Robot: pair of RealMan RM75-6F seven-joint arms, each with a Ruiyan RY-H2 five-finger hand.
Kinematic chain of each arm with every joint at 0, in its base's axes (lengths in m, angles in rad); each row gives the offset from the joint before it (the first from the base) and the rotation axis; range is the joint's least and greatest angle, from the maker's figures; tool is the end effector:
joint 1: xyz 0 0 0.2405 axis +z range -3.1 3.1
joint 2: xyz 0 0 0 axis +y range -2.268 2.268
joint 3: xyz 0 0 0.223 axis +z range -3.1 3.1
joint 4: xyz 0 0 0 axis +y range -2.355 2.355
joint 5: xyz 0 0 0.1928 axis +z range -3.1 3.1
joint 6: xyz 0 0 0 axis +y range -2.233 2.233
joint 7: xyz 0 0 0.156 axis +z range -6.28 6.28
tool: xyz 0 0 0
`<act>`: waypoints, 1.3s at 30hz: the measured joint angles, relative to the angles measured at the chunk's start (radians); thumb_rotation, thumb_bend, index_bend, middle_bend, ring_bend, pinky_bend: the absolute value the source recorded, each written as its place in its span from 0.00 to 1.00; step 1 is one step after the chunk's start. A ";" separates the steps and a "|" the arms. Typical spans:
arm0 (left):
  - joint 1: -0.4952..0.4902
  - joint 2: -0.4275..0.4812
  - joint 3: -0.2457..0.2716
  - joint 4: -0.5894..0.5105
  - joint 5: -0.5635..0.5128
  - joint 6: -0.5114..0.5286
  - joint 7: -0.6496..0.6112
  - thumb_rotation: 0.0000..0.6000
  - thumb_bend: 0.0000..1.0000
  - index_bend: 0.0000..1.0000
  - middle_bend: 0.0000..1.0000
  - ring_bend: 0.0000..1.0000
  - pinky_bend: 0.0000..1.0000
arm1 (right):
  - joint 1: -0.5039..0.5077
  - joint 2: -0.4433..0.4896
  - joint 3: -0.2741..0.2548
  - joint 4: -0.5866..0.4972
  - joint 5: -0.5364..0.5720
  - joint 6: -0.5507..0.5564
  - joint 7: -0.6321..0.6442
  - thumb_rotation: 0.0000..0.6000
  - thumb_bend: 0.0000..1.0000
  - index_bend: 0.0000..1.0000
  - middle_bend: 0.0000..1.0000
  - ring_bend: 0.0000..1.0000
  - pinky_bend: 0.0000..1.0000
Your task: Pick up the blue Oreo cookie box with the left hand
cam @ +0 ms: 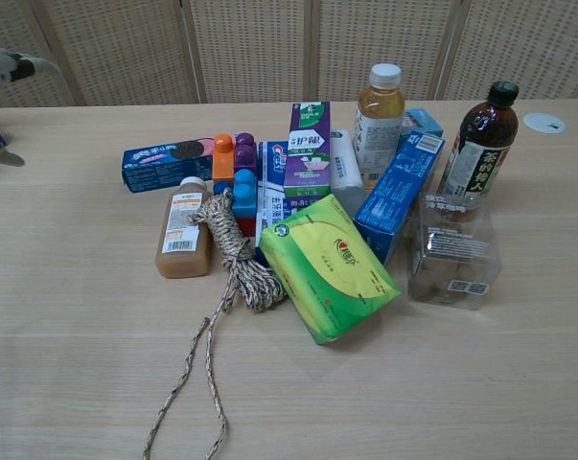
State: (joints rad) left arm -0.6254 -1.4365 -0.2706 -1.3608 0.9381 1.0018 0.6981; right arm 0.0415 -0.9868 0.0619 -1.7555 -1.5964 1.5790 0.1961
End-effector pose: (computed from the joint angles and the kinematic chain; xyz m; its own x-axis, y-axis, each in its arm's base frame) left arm -0.2105 0.3619 0.0732 0.7167 0.1406 0.6831 0.6951 -0.0643 -0.7161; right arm -0.2441 -0.1775 0.1938 0.1979 0.0687 0.9778 -0.9749 -0.0902 0.2036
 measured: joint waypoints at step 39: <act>-0.355 -0.587 -0.082 0.795 -0.237 -0.203 0.101 1.00 0.00 0.07 0.00 0.00 0.10 | 0.027 -0.004 0.009 0.036 0.049 -0.066 0.056 1.00 0.00 0.00 0.00 0.00 0.00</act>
State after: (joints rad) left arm -0.9804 -2.0236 -0.3529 -0.5659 0.7009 0.7988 0.7987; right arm 0.0687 -0.9906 0.0711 -1.7198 -1.5473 1.5127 0.2523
